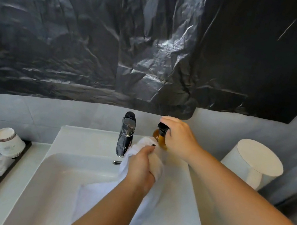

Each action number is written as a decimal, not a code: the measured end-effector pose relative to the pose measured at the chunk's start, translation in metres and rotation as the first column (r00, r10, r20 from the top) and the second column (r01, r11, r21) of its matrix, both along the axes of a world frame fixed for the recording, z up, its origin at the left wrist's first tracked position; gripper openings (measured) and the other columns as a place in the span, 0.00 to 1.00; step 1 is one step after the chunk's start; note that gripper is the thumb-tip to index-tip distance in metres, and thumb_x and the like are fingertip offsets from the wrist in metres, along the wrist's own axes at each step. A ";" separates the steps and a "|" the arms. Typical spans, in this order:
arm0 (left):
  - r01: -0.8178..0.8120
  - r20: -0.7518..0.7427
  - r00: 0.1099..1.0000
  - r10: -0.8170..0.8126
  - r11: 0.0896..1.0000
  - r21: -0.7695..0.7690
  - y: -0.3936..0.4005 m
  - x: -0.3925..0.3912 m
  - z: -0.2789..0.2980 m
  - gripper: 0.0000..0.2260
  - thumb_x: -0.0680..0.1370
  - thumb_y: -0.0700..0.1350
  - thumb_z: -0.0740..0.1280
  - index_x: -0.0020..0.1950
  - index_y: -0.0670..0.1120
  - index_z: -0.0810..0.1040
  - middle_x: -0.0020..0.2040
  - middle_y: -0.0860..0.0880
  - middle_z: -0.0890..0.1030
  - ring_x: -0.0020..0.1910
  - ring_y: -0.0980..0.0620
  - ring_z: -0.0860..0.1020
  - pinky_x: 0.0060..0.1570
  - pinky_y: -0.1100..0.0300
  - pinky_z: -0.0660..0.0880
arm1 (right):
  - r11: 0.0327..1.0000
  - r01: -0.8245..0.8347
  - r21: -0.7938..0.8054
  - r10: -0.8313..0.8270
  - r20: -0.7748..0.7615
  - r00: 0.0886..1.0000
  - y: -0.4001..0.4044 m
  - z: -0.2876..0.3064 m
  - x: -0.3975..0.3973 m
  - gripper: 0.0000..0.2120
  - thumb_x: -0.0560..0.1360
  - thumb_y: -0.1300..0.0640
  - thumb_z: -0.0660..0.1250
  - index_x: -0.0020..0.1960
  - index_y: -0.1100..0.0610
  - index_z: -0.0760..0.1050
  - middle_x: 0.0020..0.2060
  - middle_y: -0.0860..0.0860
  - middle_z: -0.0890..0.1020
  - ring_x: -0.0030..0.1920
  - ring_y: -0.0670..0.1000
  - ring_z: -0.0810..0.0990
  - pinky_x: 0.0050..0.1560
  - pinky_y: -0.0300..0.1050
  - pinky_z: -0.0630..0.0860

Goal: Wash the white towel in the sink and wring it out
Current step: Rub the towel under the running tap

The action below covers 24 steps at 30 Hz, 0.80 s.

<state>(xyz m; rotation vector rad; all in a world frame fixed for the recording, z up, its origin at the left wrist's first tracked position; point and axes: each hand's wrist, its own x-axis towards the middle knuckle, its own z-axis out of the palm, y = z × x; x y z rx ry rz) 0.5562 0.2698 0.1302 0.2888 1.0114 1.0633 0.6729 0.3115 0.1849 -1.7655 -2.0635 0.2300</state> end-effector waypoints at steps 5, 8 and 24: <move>-0.061 0.090 0.994 0.060 0.998 0.004 0.026 0.010 -0.005 0.15 0.78 0.37 0.62 0.62 0.33 0.77 0.58 0.34 0.81 0.50 0.42 0.82 0.37 0.58 0.81 | 0.992 0.075 0.098 -0.068 -0.070 0.995 0.012 -0.019 -0.002 0.24 0.71 0.75 0.59 0.62 0.61 0.80 0.64 0.55 0.79 0.67 0.54 0.75 0.69 0.41 0.67; -0.097 0.117 0.988 0.096 0.995 0.001 0.031 0.014 -0.007 0.14 0.77 0.36 0.61 0.61 0.32 0.77 0.53 0.36 0.81 0.44 0.44 0.81 0.34 0.59 0.79 | 0.983 0.101 0.154 -0.080 -0.132 0.988 0.014 -0.030 0.000 0.26 0.69 0.77 0.58 0.60 0.60 0.81 0.62 0.54 0.81 0.67 0.51 0.75 0.68 0.34 0.62; -0.037 0.118 0.992 0.039 0.999 -0.018 0.028 0.003 -0.018 0.37 0.61 0.44 0.72 0.69 0.37 0.71 0.62 0.38 0.79 0.58 0.43 0.81 0.51 0.53 0.79 | 0.998 0.018 -0.058 -0.027 -0.166 0.986 0.011 -0.014 0.005 0.28 0.71 0.76 0.58 0.66 0.58 0.77 0.68 0.51 0.74 0.73 0.47 0.67 0.68 0.28 0.54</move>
